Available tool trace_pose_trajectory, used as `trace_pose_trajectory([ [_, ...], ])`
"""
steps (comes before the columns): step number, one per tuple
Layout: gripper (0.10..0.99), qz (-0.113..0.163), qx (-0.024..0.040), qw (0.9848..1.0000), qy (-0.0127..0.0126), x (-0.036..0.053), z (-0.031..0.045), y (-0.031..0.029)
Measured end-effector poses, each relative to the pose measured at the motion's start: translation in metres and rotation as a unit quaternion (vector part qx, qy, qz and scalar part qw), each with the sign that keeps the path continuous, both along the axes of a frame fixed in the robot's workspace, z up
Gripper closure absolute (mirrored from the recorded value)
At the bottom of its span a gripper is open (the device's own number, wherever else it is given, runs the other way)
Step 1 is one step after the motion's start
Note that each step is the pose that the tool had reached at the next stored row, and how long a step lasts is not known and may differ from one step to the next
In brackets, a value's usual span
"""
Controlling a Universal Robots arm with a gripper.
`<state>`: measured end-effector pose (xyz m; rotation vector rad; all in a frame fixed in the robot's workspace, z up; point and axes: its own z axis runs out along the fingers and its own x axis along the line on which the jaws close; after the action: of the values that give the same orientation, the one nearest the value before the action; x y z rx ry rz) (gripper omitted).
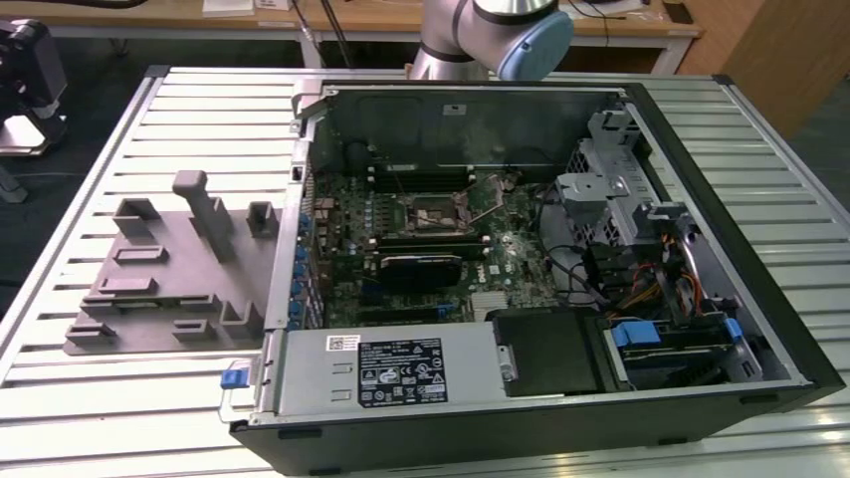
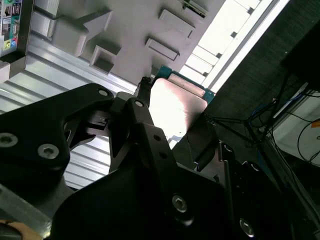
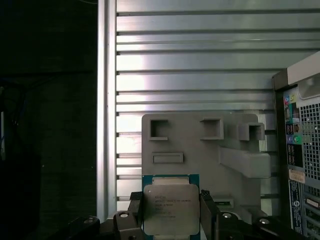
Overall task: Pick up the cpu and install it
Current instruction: 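Pick up the cpu and move it towards the insertion slot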
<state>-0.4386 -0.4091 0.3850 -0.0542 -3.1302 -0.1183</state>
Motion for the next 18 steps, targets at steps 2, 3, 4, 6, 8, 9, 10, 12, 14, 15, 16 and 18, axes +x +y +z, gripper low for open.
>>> trace_pose_trajectory([
  [2, 0.545, 0.0, 0.0, 1.0, 0.0, 0.0002, 0.0001, 0.0001],
  [3, 0.545, 0.0, -0.0001, 1.0, 0.0001, 0.0007, 0.0002, 0.0001],
  [4, 0.545, 0.0, 0.0, 1.0, 0.0001, 0.0014, 0.0001, 0.0001],
  [6, 0.545, 0.0, 0.0, 1.0, 0.0, 0.003, 0.0, 0.0001],
  [8, 0.545, 0.0, 0.0, 1.0, 0.0, 0.0048, 0.0, 0.0003],
  [9, 0.545, 0.0, 0.0, 1.0, 0.0, 0.0058, 0.0, 0.0004],
  [10, 0.545, 0.0, 0.0, 1.0, 0.0, 0.0068, 0.0, 0.0005],
  [12, 0.545, 0.0, 0.0, 1.0, 0.0, 0.009, 0.0, 0.0007],
  [14, 0.545, 0.0, 0.0, 1.0, 0.0, 0.0115, 0.0, 0.0009],
  [15, 0.545, 0.0, 0.0, 1.0, 0.0, 0.0128, 0.0, 0.001],
  [16, 0.545, 0.0, 0.0, 1.0, 0.0, 0.0141, 0.0, 0.0011],
  [18, 0.545, 0.0, 0.0, 1.0, 0.0, 0.0166, 0.0, 0.0013],
])
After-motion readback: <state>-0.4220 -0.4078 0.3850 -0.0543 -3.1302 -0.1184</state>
